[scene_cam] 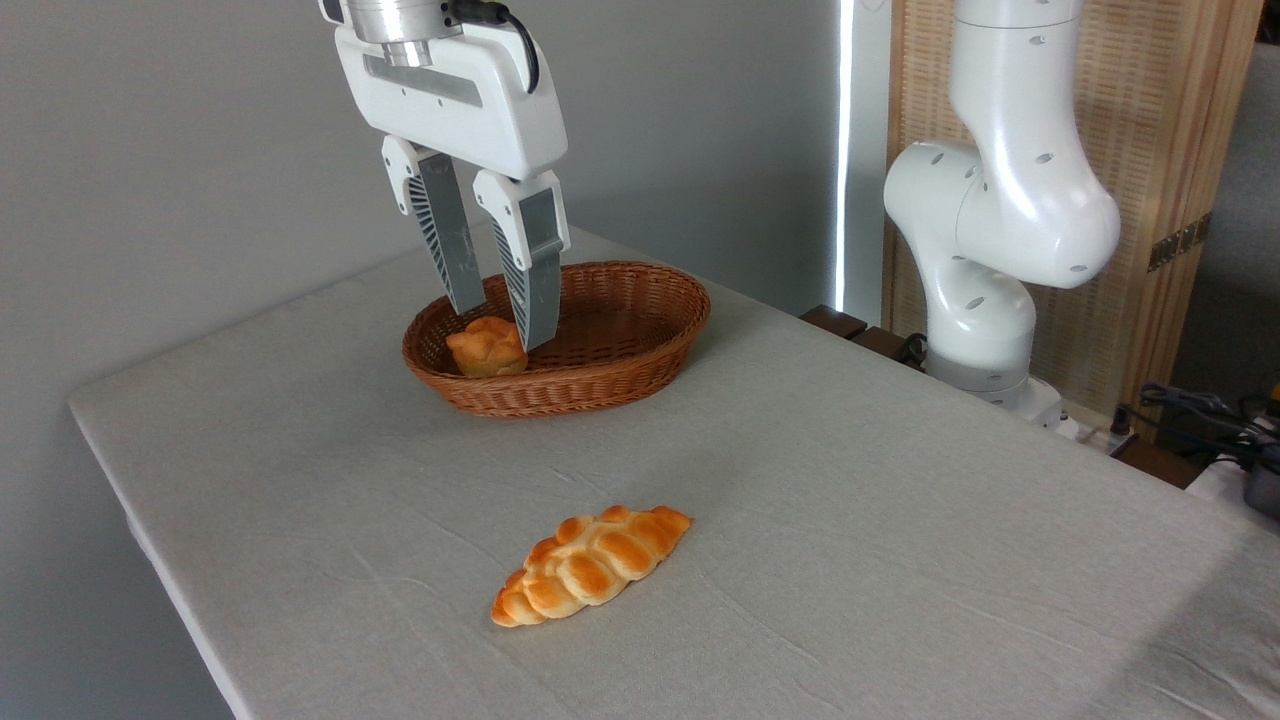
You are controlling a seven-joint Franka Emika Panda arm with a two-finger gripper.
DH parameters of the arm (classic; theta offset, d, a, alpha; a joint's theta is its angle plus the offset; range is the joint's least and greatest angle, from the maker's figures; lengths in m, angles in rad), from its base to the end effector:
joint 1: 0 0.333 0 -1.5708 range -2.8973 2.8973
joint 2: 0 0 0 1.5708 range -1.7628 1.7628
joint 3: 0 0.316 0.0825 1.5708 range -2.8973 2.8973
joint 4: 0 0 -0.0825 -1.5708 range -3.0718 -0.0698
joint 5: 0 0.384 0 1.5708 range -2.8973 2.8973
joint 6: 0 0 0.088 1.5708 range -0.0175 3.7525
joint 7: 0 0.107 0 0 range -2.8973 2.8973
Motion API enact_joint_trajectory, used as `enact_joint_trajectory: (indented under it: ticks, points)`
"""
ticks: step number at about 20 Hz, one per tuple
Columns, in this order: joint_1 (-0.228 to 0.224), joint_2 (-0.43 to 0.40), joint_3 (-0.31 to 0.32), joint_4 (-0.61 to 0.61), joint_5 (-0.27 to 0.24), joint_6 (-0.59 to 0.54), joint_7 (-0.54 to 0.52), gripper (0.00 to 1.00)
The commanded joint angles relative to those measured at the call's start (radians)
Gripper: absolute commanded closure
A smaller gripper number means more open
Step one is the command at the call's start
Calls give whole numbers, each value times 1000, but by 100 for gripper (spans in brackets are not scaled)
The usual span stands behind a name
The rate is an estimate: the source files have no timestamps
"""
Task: Put bread into the basket
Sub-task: 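Move the open gripper from the basket toward the braided bread loaf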
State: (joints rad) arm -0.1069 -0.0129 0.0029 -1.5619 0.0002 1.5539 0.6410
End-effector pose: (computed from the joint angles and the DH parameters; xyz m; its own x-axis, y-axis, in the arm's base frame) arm 0.5461 -0.0570 0.6343 0.7351 -0.6780 0.0038 -0.6780 -0.7351 -0.0031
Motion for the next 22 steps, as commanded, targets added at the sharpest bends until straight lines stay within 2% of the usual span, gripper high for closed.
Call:
enact_joint_trajectory:
  ticks: [1,8,11,14,15,18,22]
  points:
    - [0,-16,8,-17,6,2,11,0]
    - [1,-15,8,-17,3,11,9,0]
    - [0,-30,8,-49,0,64,9,0]
    - [4,-103,8,-200,0,196,12,0]
    - [19,-127,8,-260,0,253,14,0]
    - [26,-174,6,-450,4,440,35,0]
    - [27,-188,6,-561,4,483,68,0]
